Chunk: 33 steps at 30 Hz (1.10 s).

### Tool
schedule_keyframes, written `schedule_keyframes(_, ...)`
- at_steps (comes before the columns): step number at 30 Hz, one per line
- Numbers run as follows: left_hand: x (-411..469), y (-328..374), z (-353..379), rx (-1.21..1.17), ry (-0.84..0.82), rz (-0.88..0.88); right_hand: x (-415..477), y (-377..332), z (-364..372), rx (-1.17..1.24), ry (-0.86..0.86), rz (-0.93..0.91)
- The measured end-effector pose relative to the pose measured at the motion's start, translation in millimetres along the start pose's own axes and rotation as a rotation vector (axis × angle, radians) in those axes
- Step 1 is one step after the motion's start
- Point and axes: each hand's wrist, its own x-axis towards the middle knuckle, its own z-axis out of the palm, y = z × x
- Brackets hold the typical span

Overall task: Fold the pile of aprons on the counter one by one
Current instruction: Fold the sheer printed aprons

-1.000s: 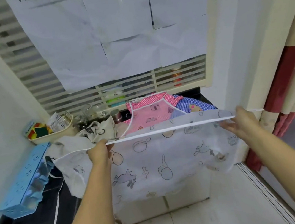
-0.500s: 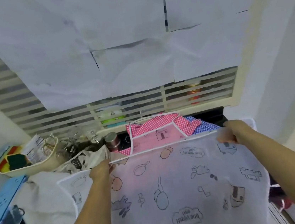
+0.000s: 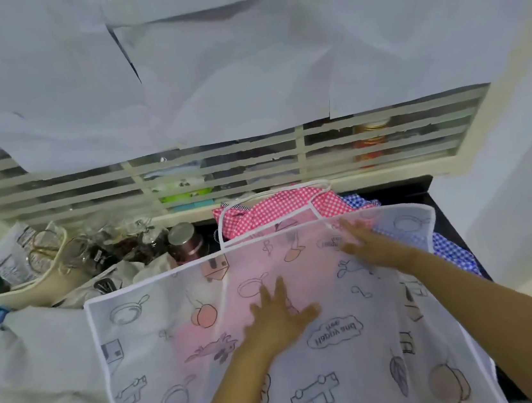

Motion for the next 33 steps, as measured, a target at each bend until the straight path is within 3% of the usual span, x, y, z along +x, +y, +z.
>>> schedule_keyframes(5, 32, -12, 17, 0.065, -0.054, -0.089, -4, 8, 10, -0.013, 0.129, -0.097)
schedule_keyframes(8, 40, -10, 23, 0.123, -0.042, -0.105, -27, 23, 16, 0.006, 0.218, -0.064)
schedule_keyframes(13, 38, -6, 27, 0.177, 0.029, -0.092, -92, 51, 25, 0.237, 0.32, -0.05)
schedule_keyframes(17, 42, -14, 26, 0.18, 0.132, -0.057, -143, 70, 35, 0.306, 0.305, -0.009)
schedule_keyframes(20, 42, -19, 27, 0.171, 0.174, -0.071, -187, 83, 50, 0.343, 0.408, 0.063)
schedule_keyframes(23, 31, -21, 29, 0.212, 0.136, -0.099, -229, 96, 69, 0.343, 0.571, 0.263)
schedule_keyframes(26, 23, -30, 29, 0.217, 0.118, -0.119, -262, 106, 91, 0.271, 0.447, 0.426)
schedule_keyframes(29, 1, -24, 23, 0.084, 0.181, -0.02, -275, 111, 120, 0.215, 0.334, 0.484)
schedule_keyframes(33, -85, 2, 31, -0.329, 0.505, 0.333, -276, 110, 148, 0.235, 0.59, 0.344)
